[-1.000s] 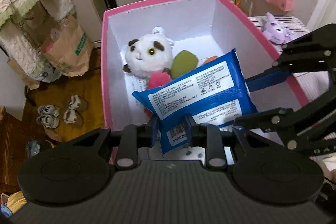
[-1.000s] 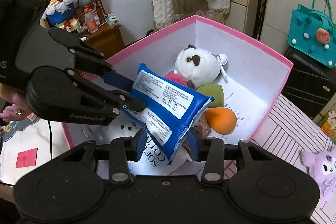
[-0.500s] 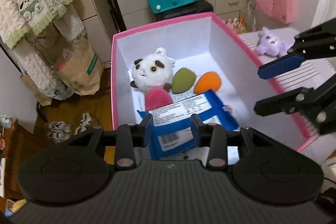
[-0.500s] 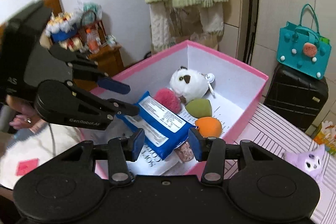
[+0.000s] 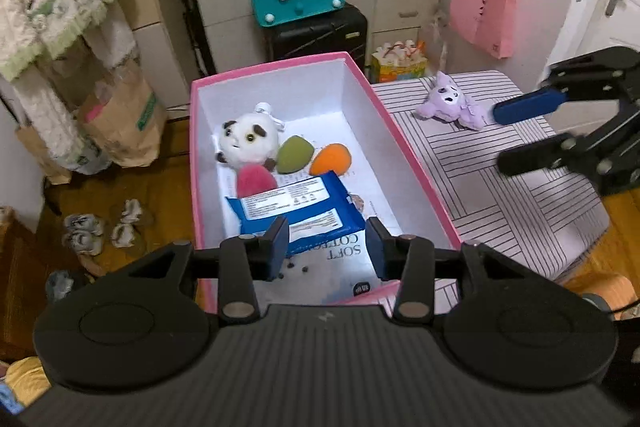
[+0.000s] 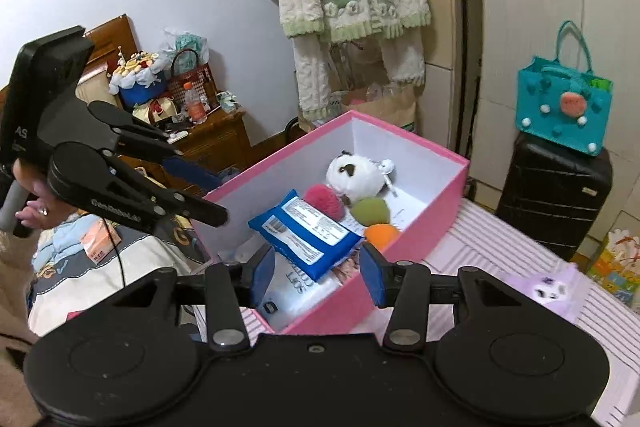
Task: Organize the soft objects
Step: 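Withdraw both grippers from the box toward the purple plush toy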
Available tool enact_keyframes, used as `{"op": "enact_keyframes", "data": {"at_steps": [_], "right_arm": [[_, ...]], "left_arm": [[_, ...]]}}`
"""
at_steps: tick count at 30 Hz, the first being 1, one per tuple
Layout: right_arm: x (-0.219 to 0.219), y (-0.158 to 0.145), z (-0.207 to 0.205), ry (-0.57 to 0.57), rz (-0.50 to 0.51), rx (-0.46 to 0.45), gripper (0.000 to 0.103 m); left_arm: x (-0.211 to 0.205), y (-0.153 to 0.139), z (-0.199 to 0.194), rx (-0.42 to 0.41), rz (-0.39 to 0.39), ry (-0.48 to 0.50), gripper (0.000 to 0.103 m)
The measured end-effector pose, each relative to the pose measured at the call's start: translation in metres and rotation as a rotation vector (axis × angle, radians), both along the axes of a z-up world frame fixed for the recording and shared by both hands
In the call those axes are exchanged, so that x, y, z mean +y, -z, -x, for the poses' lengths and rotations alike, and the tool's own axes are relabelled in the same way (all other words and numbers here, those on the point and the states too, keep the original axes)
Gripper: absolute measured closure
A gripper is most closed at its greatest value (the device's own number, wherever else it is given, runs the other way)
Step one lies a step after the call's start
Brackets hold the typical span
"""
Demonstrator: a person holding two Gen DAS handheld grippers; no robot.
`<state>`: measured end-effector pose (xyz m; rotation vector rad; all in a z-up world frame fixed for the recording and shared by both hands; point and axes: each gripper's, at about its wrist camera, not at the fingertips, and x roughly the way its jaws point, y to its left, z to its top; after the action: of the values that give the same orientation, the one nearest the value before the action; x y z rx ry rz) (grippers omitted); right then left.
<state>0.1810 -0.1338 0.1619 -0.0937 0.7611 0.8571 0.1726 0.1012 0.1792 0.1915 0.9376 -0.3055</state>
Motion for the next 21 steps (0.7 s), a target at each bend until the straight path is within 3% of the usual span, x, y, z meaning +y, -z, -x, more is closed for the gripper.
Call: {"op": "enact_keyframes", "data": {"at_steps": [6,14,21], "right_arm": [[-0.044,-0.005,0.011,0.040,-0.016,-0.039,0.047],[-0.107,0.007,0.015,0.140,-0.045,-0.033,0.045],[-0.135,0.031,0.020,0.212,0.034,-0.106,0.042]], "left_arm": [[-0.022,-0.022,0.014,-0.080,0.014,0.002,0.062],[-0.082,-0.037,0.012,-0.123,0.098,0.109,0.057],[-0.128,-0.027,0.001,-0.143,0.241,0.154,0.054]]}}
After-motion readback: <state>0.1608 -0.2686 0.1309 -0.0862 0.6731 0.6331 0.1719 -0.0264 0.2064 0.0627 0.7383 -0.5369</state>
